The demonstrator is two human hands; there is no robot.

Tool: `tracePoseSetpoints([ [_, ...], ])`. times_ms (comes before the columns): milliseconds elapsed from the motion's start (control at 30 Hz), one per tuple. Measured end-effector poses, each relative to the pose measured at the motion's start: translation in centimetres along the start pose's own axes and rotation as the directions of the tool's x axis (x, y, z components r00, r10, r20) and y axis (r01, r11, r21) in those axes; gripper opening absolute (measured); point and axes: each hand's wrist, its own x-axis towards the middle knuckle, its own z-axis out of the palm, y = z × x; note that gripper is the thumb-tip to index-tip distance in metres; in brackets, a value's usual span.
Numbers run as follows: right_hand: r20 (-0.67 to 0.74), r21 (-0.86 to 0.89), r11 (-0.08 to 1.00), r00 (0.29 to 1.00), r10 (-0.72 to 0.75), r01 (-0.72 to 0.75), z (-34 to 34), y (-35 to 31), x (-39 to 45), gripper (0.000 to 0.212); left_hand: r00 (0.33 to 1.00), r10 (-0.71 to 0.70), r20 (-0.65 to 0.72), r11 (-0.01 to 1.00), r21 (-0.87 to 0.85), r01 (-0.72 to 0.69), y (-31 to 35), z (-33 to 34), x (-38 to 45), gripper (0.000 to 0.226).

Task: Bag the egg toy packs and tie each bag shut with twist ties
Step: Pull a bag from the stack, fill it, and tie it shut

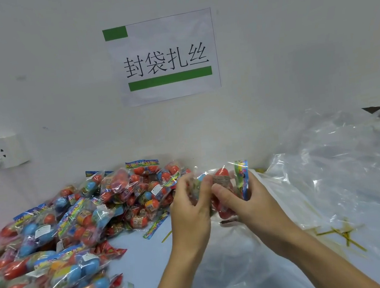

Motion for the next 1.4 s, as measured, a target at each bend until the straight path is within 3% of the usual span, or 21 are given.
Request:
tracePoseSetpoints([
  [100,-0.057,0.028,1.000,0.998,0.014,-0.012,-0.4,0.3,0.3,0.023,0.995,-0.042,0.090,0.998,0.054,0.038,0.4,0.1,0.0,0.038],
  [167,-0.087,0.025,0.999,0.996,0.022,-0.020,-0.6,0.6,0.4,0.020,0.981,-0.161,0.104,0.987,-0.004,0.162,1.0,0.2,0.2,0.030],
  [233,-0.113,0.017,0.999,0.993,0.032,-0.030,-0.6,0.7,0.3,0.021,0.955,-0.284,0.089,0.958,-0.016,0.287,1.9,0.6,0.2,0.028],
  [333,-0.132,-0.036,0.999,0.991,0.008,-0.013,-0.3,0.9,0.3,0.015,0.938,-0.347,-0.009,0.933,0.095,0.346,3.0,2.1,0.1,0.032],
  [500,-0.104,-0.186,0.982,0.993,-0.054,0.034,-0.3,0.7,0.2,0.013,0.943,-0.288,-0.165,0.943,0.125,0.310,2.6,3.7,-1.1,0.032],
  [667,0.000,-0.119,0.992,1.000,-0.031,0.031,0.0,0.2,0.1,0.019,0.949,-0.214,-0.233,0.966,0.092,0.241,1.2,3.0,-0.9,0.045],
  [800,0.019,-0.103,0.993,0.998,-0.051,0.053,0.0,-0.5,-0.1,0.015,0.963,-0.112,-0.244,0.970,0.185,0.159,1.0,2.4,-0.6,0.052],
  [933,0.034,-0.202,0.977,0.997,-0.065,0.071,0.1,-1.4,-0.3,0.012,0.968,-0.112,-0.224,0.982,0.127,0.143,1.2,1.5,-0.6,0.043],
  [1133,0.078,-0.435,0.899,0.992,0.097,-0.054,2.2,-3.8,1.3,0.040,0.949,-0.139,-0.284,0.988,0.023,0.152,1.5,0.9,-0.4,0.041],
  [1300,0.079,-0.354,0.918,0.972,0.221,-0.180,3.5,-3.7,1.9,0.036,0.949,-0.081,-0.305,0.990,0.082,0.111,1.3,0.1,-0.1,0.035],
  [1400,0.000,-0.232,0.964,0.991,0.131,-0.128,3.6,-2.3,1.1,0.039,0.959,-0.042,-0.279,0.993,0.093,0.070,1.0,0.1,0.0,0.025],
])
